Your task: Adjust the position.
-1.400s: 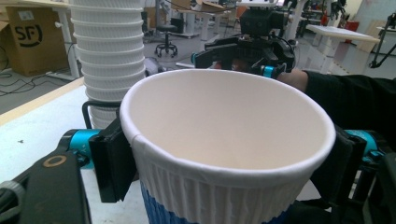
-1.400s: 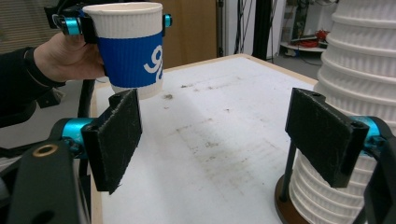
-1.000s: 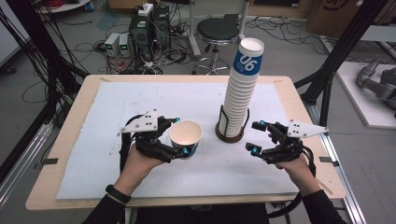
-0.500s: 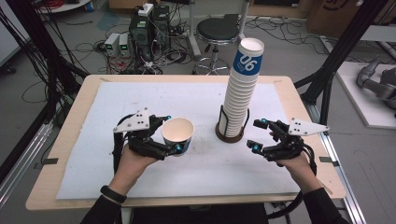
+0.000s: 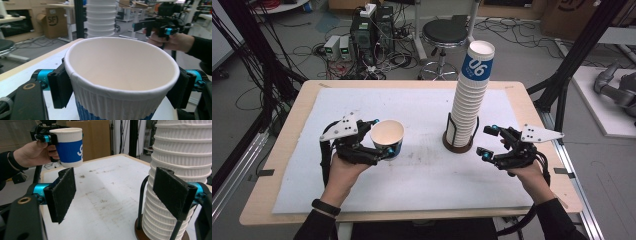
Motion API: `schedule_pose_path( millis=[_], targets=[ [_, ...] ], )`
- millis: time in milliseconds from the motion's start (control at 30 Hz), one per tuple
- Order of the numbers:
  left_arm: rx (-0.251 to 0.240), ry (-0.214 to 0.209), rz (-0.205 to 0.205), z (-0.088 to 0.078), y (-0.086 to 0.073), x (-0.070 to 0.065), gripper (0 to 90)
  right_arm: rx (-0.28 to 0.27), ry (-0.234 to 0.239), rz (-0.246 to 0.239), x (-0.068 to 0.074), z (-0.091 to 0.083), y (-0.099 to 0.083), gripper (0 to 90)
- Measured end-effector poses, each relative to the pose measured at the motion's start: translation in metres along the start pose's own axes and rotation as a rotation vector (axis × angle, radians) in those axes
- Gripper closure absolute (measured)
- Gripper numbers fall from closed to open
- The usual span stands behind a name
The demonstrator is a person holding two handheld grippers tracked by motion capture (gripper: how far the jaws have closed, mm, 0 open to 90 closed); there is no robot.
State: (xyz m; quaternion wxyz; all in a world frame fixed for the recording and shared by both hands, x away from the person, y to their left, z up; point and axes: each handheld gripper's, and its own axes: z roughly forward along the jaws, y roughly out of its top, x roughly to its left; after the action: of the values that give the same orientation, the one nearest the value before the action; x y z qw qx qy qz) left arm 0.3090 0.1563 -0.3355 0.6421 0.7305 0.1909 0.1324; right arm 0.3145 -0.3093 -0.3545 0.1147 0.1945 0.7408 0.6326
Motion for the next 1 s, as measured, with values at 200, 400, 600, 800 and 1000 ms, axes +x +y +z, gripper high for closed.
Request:
schedule_pose_path(
  millis=[200,400,600,800,1000],
  targets=[
    [-0.01,0.068,-0.004,-0.005,-0.005,0.011,21.5,0.0,-0.014,0.001,-0.003,0.0,0.0,19.2],
    [-0.018,0.11,-0.015,-0.005,-0.009,0.022,21.5,0.003,-0.019,0.001,-0.003,0.0,0.0,19.2],
    [-0.028,0.155,-0.01,-0.004,-0.012,0.028,21.5,0.004,-0.02,0.0,-0.003,0.0,-0.001,19.2],
    [-0.042,0.205,-0.008,-0.003,-0.017,0.039,21.5,0.012,-0.017,-0.002,-0.002,0.001,-0.001,19.2],
    [-0.049,0.268,-0.036,-0.001,-0.026,0.053,21.5,0.013,-0.011,-0.001,-0.002,0.003,-0.001,19.2]
  ],
)
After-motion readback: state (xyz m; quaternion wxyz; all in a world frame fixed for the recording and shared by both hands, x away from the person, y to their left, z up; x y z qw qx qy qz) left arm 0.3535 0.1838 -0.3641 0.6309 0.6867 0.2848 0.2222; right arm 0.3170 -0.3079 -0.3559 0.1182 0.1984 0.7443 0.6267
